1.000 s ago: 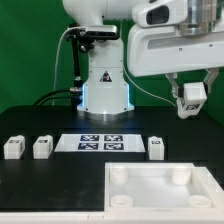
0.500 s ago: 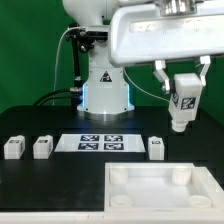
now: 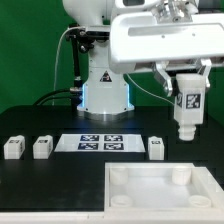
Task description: Assemble one leg
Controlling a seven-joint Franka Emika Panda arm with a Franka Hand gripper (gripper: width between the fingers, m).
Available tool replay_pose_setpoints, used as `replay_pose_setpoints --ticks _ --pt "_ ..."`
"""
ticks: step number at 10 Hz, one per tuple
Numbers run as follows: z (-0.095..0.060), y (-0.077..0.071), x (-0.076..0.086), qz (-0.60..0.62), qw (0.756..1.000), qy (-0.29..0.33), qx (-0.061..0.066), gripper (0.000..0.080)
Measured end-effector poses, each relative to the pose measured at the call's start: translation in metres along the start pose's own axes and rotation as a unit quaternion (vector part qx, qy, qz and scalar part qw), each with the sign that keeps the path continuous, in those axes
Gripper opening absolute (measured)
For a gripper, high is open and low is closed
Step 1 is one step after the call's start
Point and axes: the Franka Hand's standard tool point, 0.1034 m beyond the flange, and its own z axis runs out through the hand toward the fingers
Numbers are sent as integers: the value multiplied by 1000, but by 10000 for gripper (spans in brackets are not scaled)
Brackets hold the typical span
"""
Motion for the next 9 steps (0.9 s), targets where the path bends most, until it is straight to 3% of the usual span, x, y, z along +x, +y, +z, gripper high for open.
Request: replay_pose_setpoints --ticks 1,6,9 --pt "2 1 -1 -1 1000 4 0 291" --pt "49 -6 -32 3 1000 -27 8 291" --pt "71 -7 -31 7 999 -31 11 291"
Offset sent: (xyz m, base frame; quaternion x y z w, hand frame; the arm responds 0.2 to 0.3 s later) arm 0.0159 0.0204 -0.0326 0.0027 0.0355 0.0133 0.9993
